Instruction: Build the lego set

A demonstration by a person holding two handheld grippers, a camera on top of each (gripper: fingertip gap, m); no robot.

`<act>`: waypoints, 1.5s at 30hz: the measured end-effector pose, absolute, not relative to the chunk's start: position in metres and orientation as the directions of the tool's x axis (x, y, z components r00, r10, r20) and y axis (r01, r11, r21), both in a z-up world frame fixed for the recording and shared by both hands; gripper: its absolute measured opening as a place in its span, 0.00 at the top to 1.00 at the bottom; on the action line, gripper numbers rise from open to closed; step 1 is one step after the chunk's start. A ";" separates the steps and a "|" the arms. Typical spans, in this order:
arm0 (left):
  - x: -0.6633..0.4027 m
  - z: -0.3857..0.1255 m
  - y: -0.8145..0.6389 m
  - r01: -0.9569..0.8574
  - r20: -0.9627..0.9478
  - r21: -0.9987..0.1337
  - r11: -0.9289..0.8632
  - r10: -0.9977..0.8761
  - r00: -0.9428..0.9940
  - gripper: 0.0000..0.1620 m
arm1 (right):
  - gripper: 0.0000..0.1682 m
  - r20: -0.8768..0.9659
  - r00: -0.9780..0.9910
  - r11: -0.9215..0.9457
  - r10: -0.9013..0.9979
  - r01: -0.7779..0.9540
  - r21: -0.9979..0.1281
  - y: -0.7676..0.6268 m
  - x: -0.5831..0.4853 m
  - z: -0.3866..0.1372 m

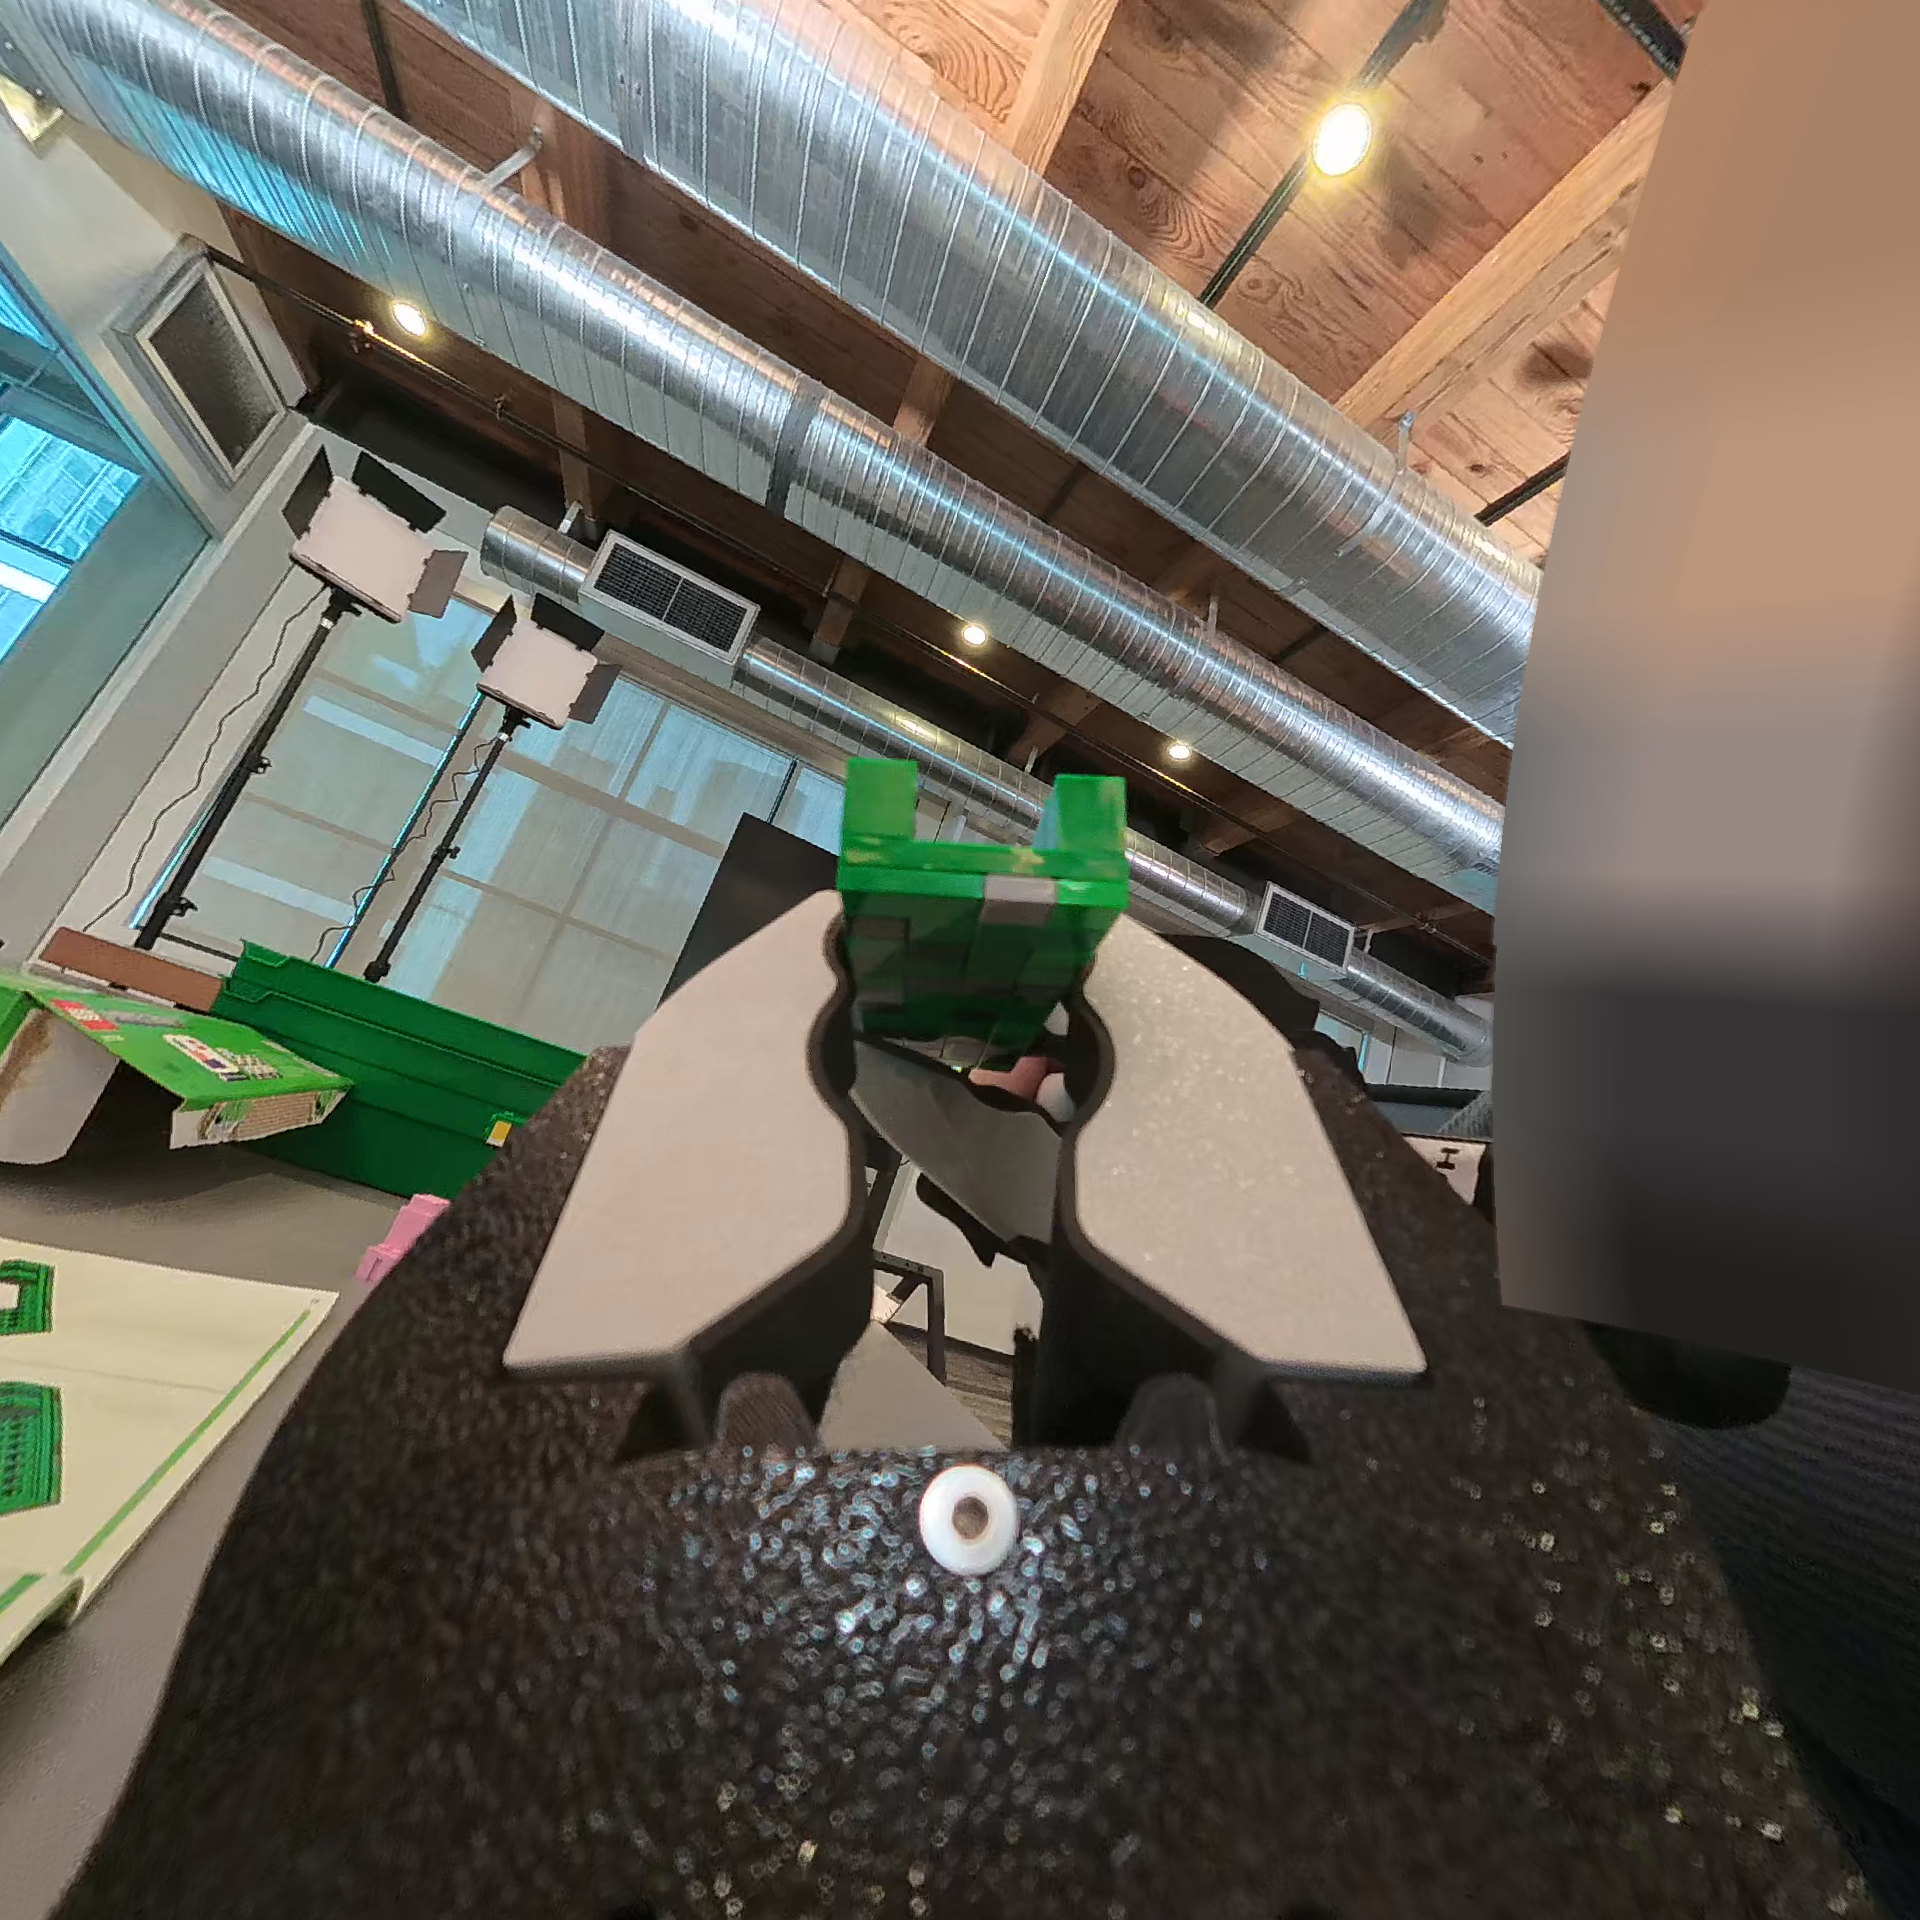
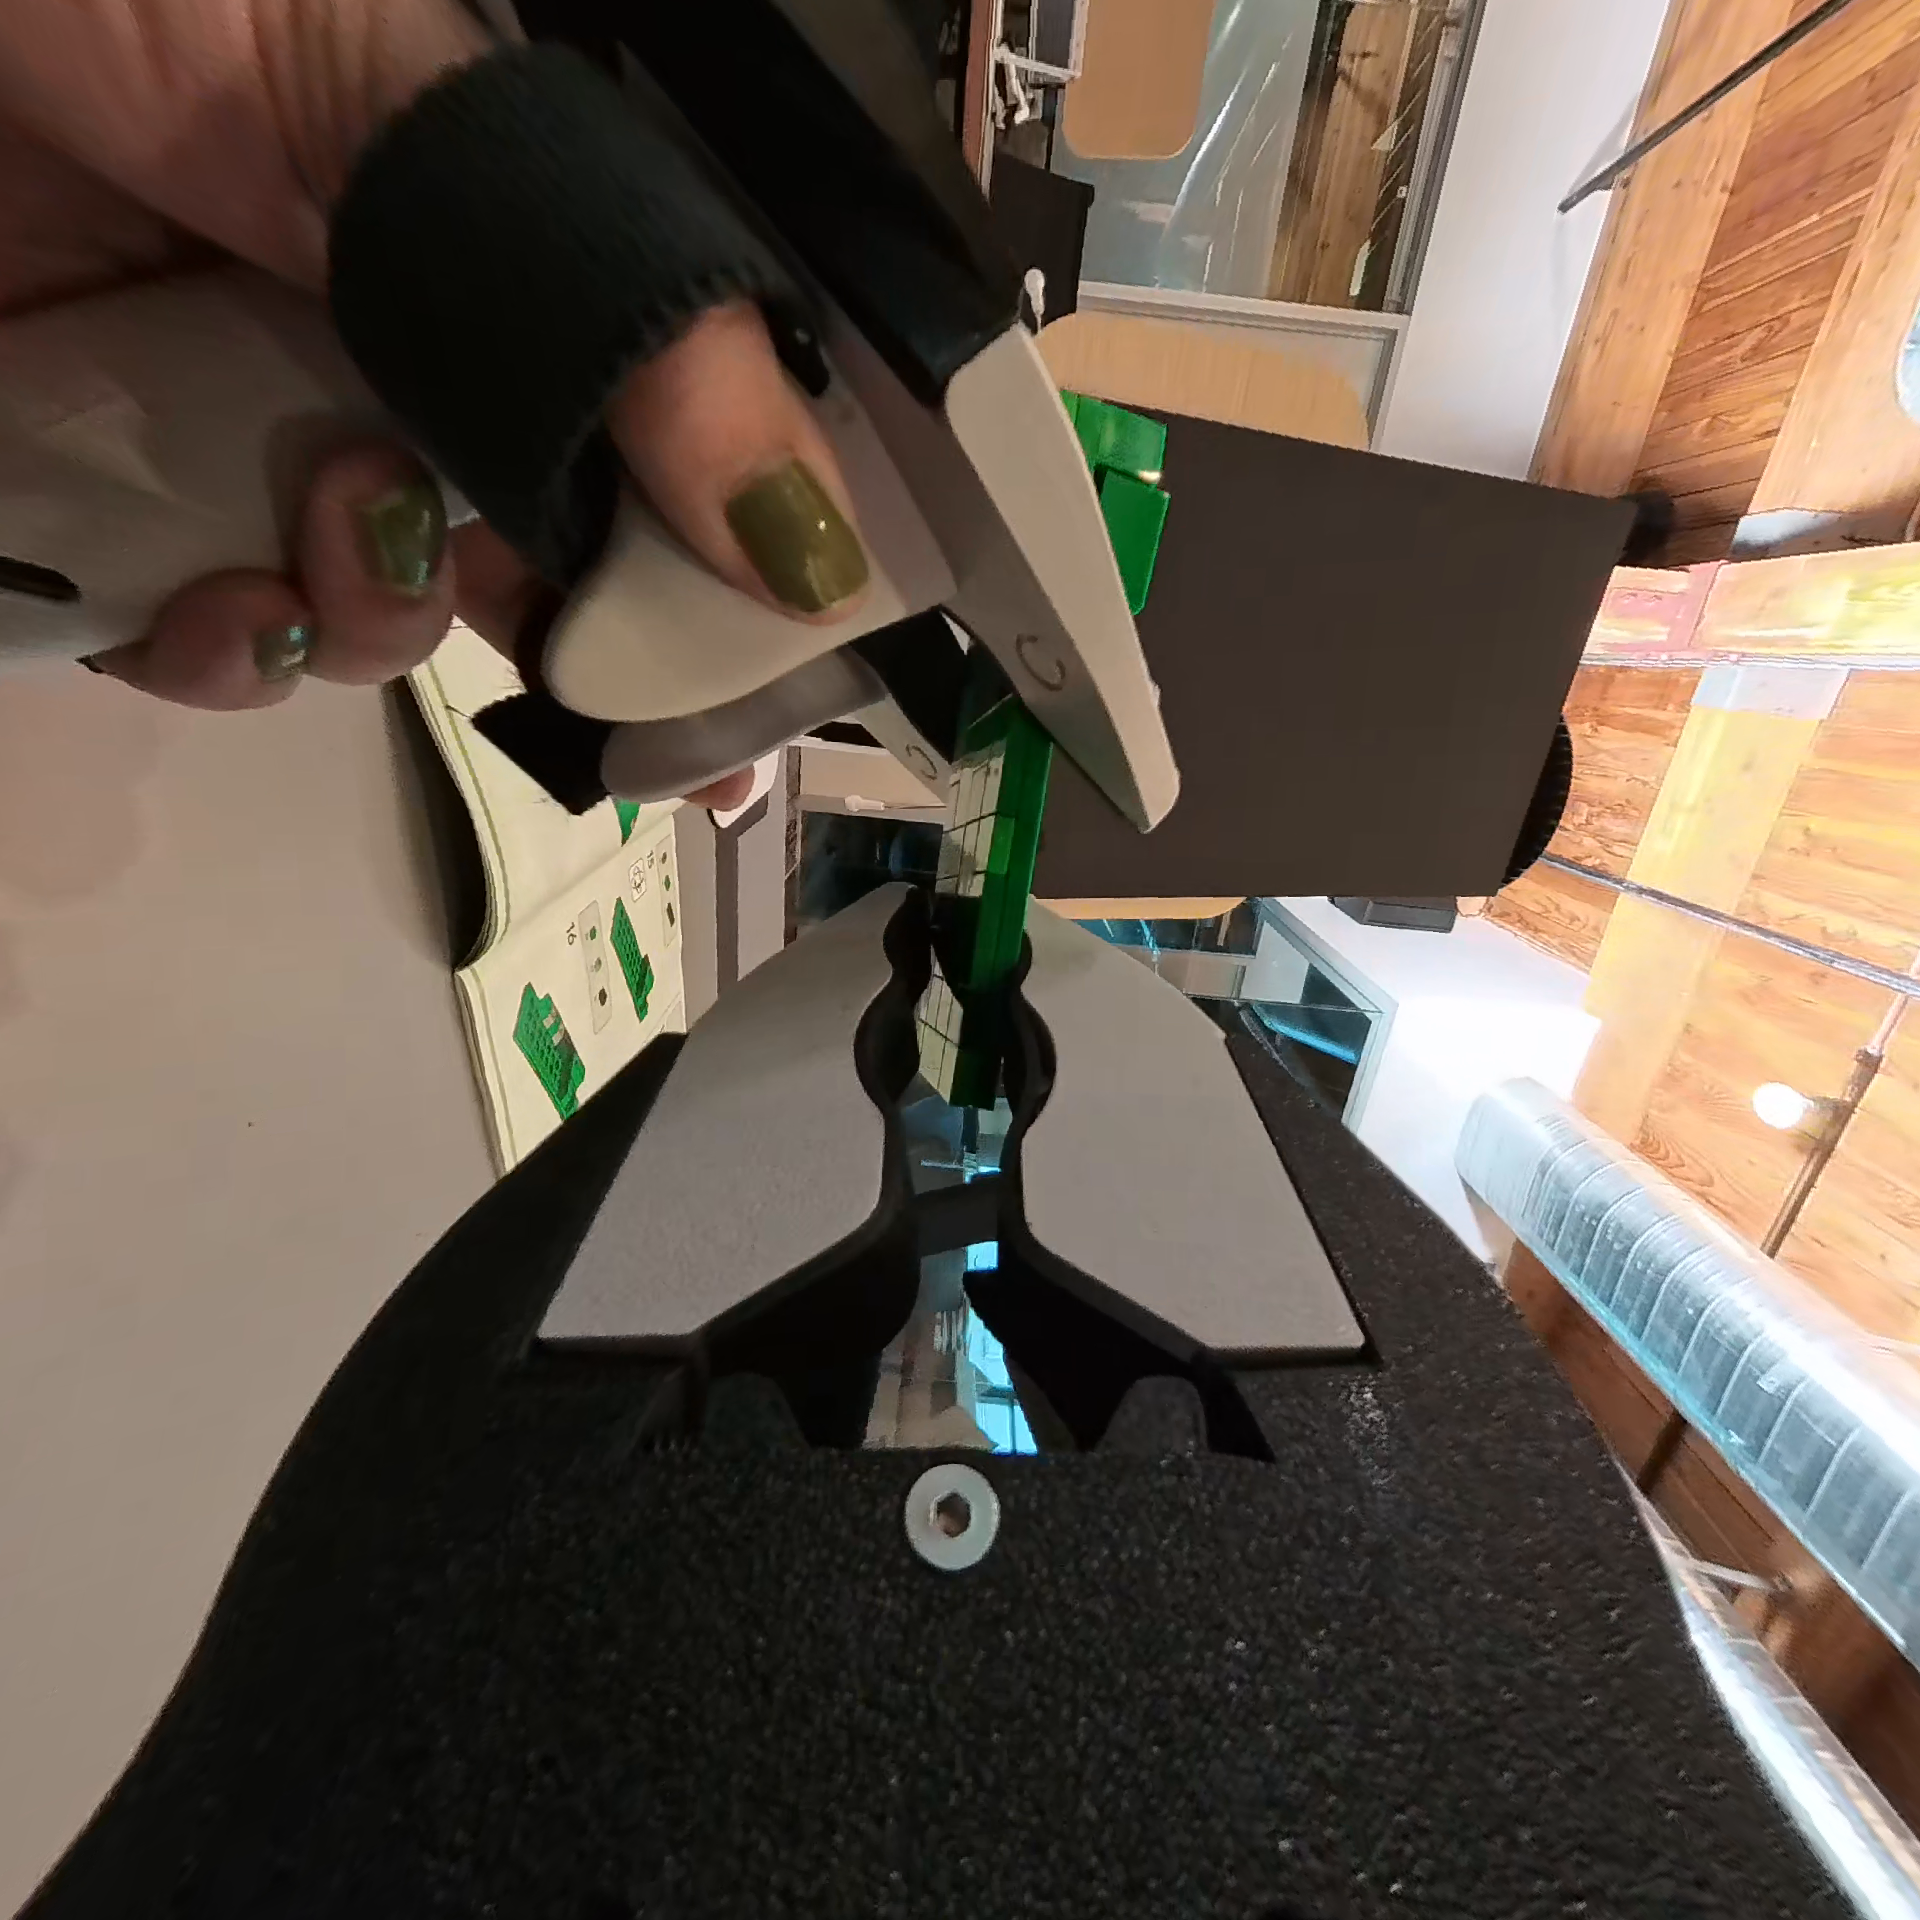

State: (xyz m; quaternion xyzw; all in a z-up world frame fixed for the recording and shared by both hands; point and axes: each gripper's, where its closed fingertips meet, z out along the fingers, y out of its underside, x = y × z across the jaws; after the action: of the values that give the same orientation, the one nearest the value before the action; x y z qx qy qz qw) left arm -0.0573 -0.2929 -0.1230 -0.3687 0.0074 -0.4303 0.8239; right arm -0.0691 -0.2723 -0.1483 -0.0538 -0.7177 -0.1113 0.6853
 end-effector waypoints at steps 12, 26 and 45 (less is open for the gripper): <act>-0.060 -0.076 -0.306 0.706 0.284 -0.556 0.438 -0.698 0.657 0.77 | 0.94 0.995 -0.050 0.986 -0.083 0.144 0.089 -0.285 -0.071 -0.107; -0.065 0.001 -0.305 0.685 0.281 -0.511 0.519 -0.653 0.704 0.77 | 0.94 0.985 -0.005 0.985 -0.172 0.011 0.172 -0.286 -0.078 -0.027; -0.067 0.005 -0.295 0.711 0.338 -0.527 0.466 -0.653 0.678 0.77 | 0.96 0.995 0.029 0.995 -0.095 -0.004 0.095 -0.276 -0.077 -0.016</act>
State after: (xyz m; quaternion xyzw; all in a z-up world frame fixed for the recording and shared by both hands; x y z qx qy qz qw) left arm -0.0668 -0.2948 0.0046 -0.3286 -0.0443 -0.3987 0.8550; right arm -0.0771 -0.2756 -0.0162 0.0354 -0.6961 -0.0316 0.7163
